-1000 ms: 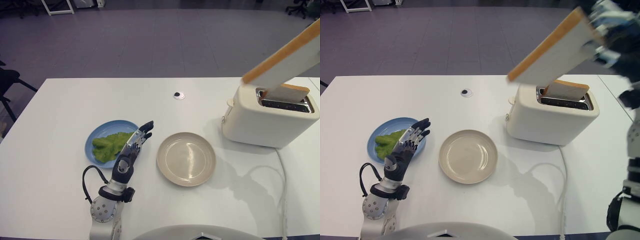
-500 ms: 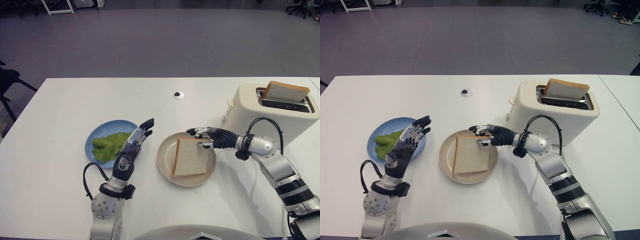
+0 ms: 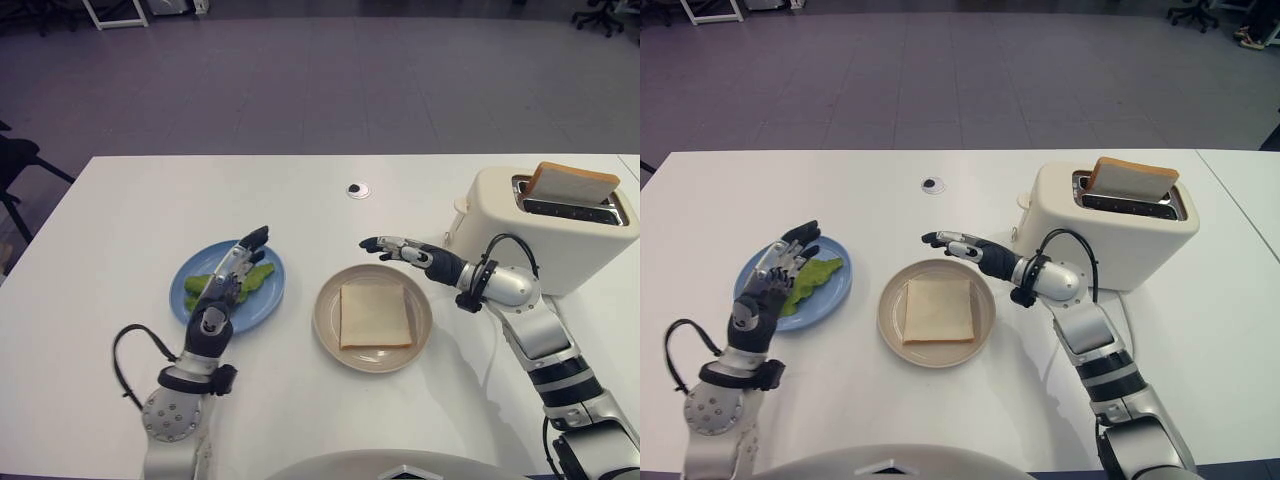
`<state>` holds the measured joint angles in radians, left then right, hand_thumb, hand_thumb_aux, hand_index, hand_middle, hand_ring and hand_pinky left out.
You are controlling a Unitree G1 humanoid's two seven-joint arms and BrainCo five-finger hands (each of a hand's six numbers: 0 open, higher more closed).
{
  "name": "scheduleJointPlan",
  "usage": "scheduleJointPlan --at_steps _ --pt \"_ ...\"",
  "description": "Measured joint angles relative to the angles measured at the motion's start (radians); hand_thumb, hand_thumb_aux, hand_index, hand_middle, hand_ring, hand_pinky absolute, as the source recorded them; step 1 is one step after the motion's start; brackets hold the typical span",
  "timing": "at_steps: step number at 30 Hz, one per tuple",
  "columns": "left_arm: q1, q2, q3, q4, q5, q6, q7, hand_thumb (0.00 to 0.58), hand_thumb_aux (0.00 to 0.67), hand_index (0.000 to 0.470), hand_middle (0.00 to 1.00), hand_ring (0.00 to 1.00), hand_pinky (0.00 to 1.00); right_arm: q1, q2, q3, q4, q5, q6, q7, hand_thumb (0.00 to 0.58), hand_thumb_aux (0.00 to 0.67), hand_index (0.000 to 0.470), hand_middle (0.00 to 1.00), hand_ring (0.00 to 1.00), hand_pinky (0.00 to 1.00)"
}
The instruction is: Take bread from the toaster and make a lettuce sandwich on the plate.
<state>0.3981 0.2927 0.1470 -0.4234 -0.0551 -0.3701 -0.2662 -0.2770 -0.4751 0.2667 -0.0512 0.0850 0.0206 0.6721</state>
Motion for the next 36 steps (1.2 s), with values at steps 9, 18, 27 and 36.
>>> scheduleJointPlan --at_steps 9,18,27,36 --pt "-0.145 0.356 0.089 0.257 0.775 0.079 0.203 0.000 0.000 0.000 0.00 0.00 0.00 0.139 0.008 -0.135 -0.127 0.139 -0.041 -0.001 0.000 0.000 0.000 0.00 0.00 0.00" --pt "-0.279 0.442 -0.105 0.580 0.978 0.109 0.313 0.482 0.394 0.276 0.00 0.00 0.00 0.205 0.047 -0.170 -0.170 0.190 -0.049 -0.006 0.000 0.000 0.000 0.00 0.00 0.00" --pt "-0.319 0.453 -0.170 0.617 0.935 0.093 0.378 0.580 0.670 0.470 0.00 0.00 0.00 0.213 0.069 -0.158 -0.165 0.181 -0.053 -0.002 0.000 0.000 0.000 0.00 0.00 0.00" --pt "-0.243 0.474 -0.062 0.412 0.901 0.121 0.467 0.580 0.670 0.470 0.00 0.00 0.00 0.211 0.079 -0.159 -0.152 0.177 -0.069 -0.005 0.000 0.000 0.000 0.00 0.00 0.00"
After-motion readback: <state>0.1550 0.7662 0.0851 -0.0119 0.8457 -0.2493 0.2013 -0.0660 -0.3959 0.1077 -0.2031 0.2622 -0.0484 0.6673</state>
